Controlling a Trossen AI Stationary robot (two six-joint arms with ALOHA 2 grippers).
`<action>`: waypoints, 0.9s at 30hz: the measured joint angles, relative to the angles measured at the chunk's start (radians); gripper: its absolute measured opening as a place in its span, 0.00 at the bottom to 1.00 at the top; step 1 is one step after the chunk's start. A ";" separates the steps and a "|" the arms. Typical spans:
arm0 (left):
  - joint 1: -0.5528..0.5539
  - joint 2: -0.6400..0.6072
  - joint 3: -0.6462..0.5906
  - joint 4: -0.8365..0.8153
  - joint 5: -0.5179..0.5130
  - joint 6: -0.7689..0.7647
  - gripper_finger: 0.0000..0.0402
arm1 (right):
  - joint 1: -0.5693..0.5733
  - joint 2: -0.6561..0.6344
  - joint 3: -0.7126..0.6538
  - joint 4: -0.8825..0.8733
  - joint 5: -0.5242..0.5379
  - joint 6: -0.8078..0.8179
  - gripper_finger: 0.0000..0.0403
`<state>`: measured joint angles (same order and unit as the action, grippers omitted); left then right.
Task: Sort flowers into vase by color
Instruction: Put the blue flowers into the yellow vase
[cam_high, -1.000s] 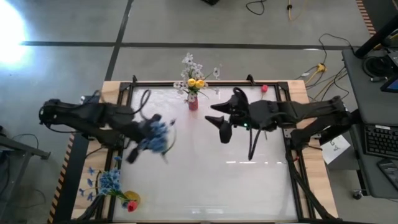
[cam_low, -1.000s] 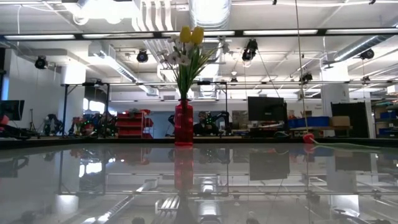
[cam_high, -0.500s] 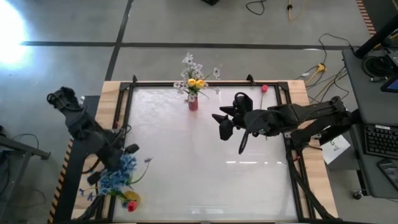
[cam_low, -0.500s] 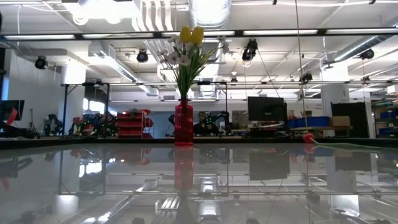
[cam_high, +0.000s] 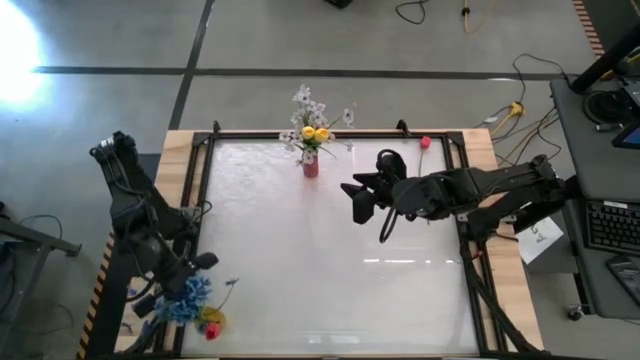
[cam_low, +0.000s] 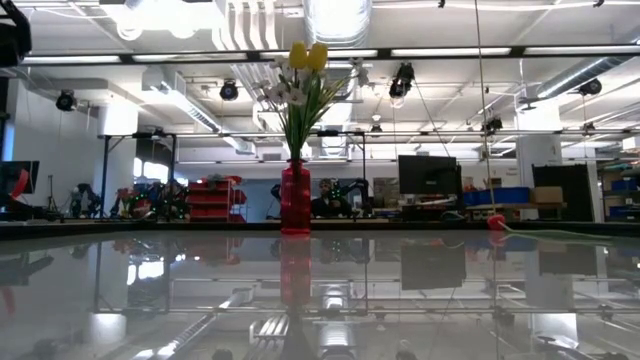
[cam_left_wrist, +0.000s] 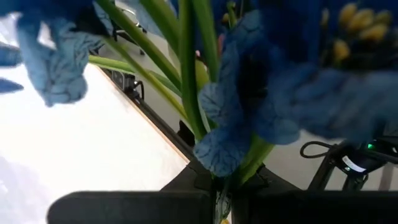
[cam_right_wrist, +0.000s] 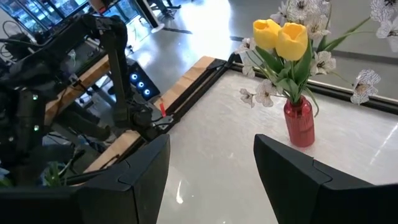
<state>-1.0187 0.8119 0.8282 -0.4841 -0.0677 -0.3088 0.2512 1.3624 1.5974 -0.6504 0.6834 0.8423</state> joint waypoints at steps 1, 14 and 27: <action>-0.001 0.005 0.000 0.001 0.000 -0.002 0.00 | 0.000 0.000 0.000 0.000 0.000 0.003 0.56; -0.001 0.037 0.037 -0.134 0.005 -0.097 0.29 | -0.002 0.000 0.000 -0.062 -0.109 -0.008 0.56; 0.031 0.043 0.335 -0.656 -0.114 -0.184 0.64 | -0.002 0.000 -0.013 -0.274 -0.194 0.092 0.56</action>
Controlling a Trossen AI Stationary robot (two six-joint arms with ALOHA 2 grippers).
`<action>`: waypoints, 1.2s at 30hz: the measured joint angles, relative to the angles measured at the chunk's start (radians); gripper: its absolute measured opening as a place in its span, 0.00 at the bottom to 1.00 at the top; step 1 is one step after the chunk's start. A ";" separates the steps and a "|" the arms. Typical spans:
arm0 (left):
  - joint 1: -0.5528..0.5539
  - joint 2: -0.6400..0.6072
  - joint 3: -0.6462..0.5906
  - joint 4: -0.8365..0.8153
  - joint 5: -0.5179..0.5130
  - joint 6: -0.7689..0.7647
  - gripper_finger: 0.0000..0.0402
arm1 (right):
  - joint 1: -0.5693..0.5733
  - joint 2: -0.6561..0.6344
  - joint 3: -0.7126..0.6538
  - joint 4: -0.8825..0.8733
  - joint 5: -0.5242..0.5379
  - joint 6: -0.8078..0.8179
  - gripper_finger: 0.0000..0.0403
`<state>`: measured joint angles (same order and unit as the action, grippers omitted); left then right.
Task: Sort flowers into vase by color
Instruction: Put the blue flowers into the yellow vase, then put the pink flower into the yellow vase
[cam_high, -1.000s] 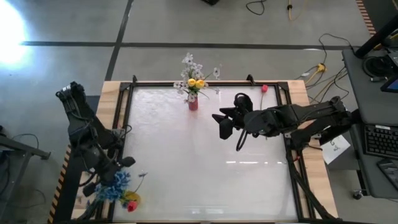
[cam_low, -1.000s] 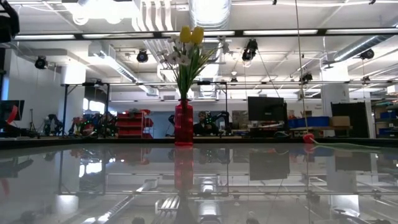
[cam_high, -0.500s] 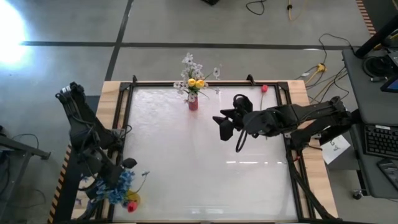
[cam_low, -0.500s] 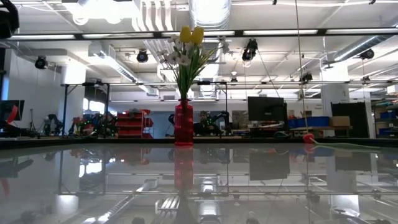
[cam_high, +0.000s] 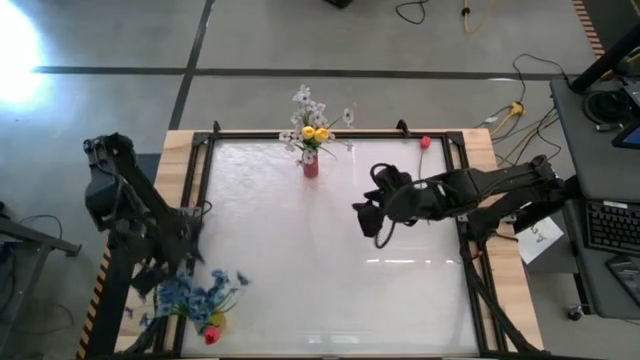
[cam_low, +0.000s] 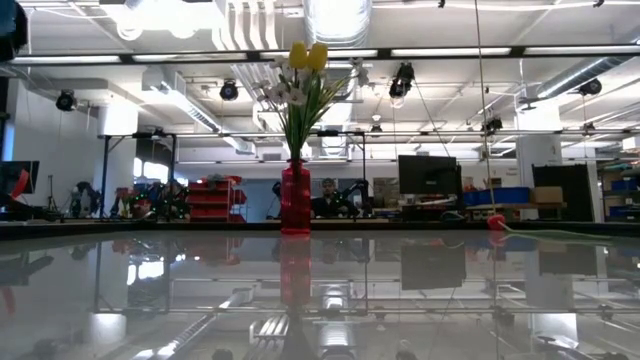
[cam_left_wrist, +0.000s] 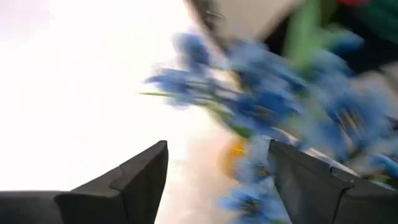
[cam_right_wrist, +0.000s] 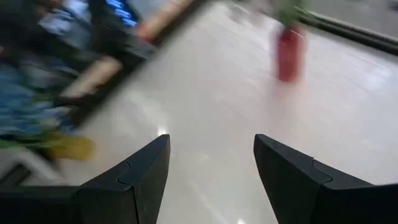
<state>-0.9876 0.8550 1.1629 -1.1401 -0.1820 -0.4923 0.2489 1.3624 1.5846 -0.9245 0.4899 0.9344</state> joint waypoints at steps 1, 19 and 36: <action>0.010 -0.003 0.026 -0.039 -0.051 -0.002 0.65 | 0.000 0.000 -0.011 -0.054 0.016 0.044 0.56; 0.644 0.033 -0.111 0.566 -0.135 0.241 0.52 | -0.065 -0.156 -0.615 -0.244 -0.027 0.454 0.56; 1.052 0.383 -0.113 0.966 -0.018 0.119 0.52 | -0.281 -0.325 -1.056 0.044 -0.147 0.347 0.54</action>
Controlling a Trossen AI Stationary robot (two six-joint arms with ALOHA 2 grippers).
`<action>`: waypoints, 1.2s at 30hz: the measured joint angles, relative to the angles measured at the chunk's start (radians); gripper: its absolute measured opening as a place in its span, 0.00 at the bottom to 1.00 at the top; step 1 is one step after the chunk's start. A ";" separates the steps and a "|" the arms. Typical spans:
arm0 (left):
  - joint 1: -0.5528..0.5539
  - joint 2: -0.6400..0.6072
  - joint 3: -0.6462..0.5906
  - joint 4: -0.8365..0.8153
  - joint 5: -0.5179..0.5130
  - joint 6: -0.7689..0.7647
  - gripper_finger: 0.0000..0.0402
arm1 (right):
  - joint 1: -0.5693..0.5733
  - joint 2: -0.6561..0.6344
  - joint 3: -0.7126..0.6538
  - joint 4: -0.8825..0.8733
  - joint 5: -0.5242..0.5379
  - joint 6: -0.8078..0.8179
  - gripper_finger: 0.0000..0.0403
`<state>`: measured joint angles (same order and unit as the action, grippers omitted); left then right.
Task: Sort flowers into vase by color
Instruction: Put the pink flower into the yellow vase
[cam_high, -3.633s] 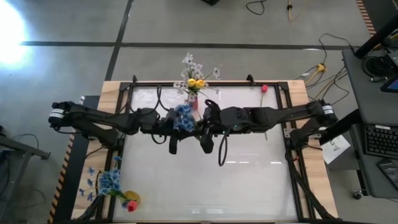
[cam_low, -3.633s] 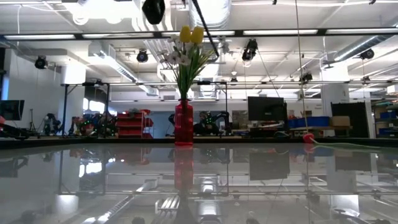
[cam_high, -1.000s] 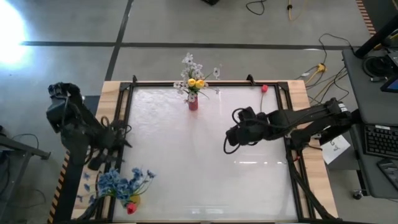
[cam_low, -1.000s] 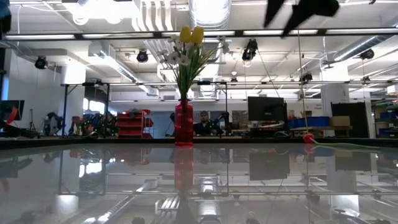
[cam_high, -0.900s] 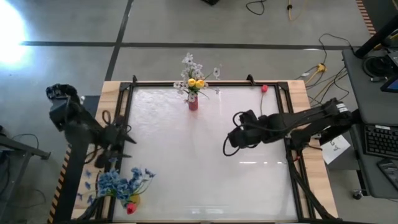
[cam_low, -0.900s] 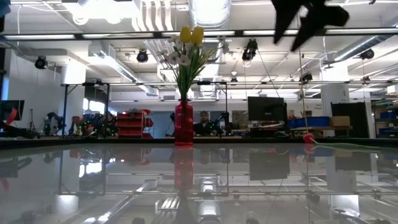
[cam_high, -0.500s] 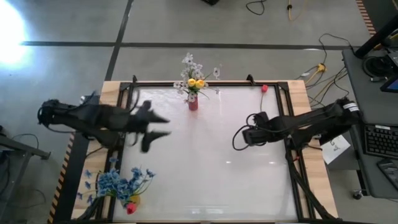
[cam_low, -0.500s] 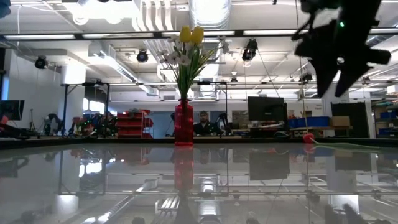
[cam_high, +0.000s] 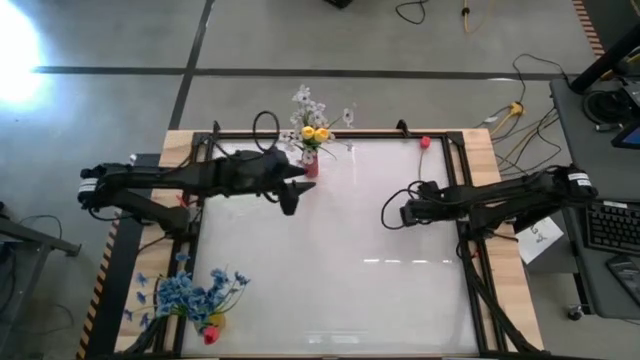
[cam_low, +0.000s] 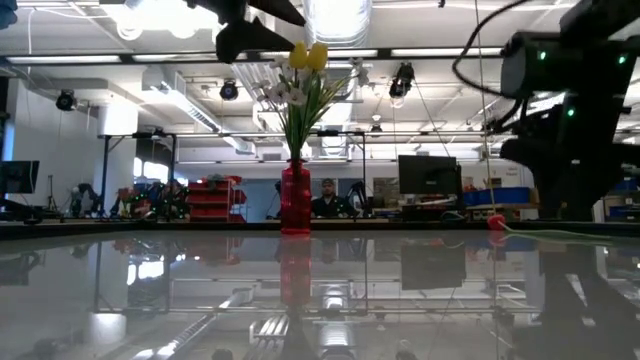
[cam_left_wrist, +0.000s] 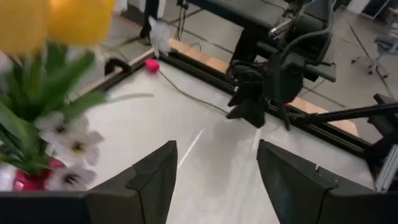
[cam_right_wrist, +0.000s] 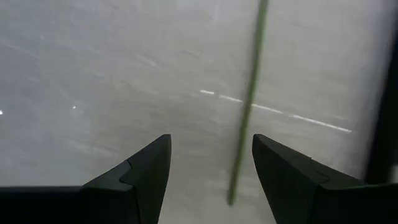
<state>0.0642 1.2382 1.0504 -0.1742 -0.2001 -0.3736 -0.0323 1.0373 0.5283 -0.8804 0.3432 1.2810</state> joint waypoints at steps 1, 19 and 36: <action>-0.001 0.012 0.000 0.005 0.000 -0.021 0.52 | -0.013 0.008 -0.015 0.024 0.002 -0.006 0.53; -0.007 0.019 0.001 -0.010 0.012 -0.069 0.52 | -0.290 0.166 -0.052 0.188 -0.043 -0.196 0.23; -0.017 0.088 -0.067 0.243 0.119 -0.084 0.56 | -0.169 -0.065 0.003 0.189 -0.028 -0.301 0.03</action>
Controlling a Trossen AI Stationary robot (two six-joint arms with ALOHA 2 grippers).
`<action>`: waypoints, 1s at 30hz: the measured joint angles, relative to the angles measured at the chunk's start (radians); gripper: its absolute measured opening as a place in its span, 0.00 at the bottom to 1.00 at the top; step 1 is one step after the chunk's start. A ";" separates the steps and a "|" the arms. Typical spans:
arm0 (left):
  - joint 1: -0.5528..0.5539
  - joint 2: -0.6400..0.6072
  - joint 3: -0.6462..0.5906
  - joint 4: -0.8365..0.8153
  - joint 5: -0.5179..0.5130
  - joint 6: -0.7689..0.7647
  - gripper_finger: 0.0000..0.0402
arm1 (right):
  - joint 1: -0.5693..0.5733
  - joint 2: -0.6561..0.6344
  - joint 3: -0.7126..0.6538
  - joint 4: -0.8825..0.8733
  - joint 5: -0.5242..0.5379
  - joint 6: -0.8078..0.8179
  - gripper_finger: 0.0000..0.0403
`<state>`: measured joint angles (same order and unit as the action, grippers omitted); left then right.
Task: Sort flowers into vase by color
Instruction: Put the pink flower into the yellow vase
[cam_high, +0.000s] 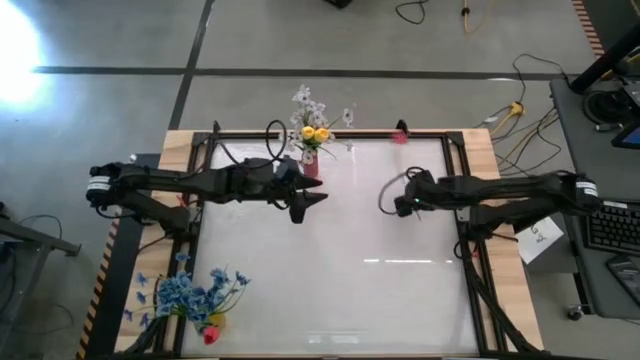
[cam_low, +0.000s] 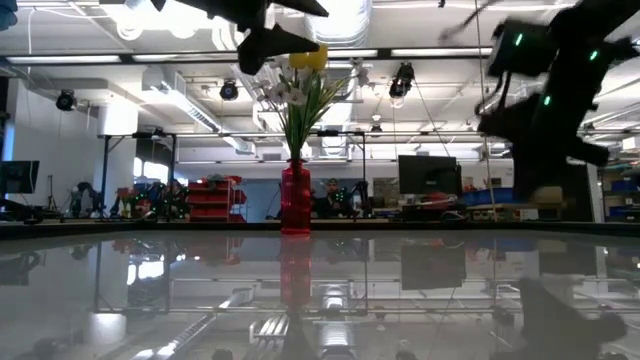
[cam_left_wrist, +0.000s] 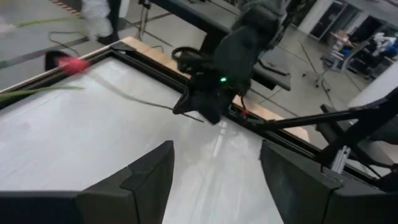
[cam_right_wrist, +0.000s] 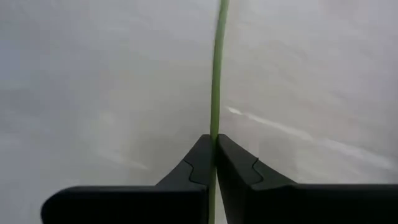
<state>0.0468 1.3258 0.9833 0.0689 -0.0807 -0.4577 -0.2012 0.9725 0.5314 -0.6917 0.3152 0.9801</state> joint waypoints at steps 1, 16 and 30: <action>-0.004 0.012 0.012 0.003 0.001 0.002 0.57 | 0.034 -0.040 0.011 0.001 -0.001 -0.046 0.03; -0.012 0.229 0.095 0.137 0.032 -0.164 0.63 | 0.472 -0.255 0.177 0.112 -0.001 -0.323 0.03; -0.014 0.353 0.170 0.519 0.195 -0.116 0.50 | 0.509 -0.151 0.218 0.399 0.078 -0.499 0.03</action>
<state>0.0328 1.6783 1.1532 0.5882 0.1143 -0.5739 0.3075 0.8214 0.7498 -0.2931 0.3933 0.4814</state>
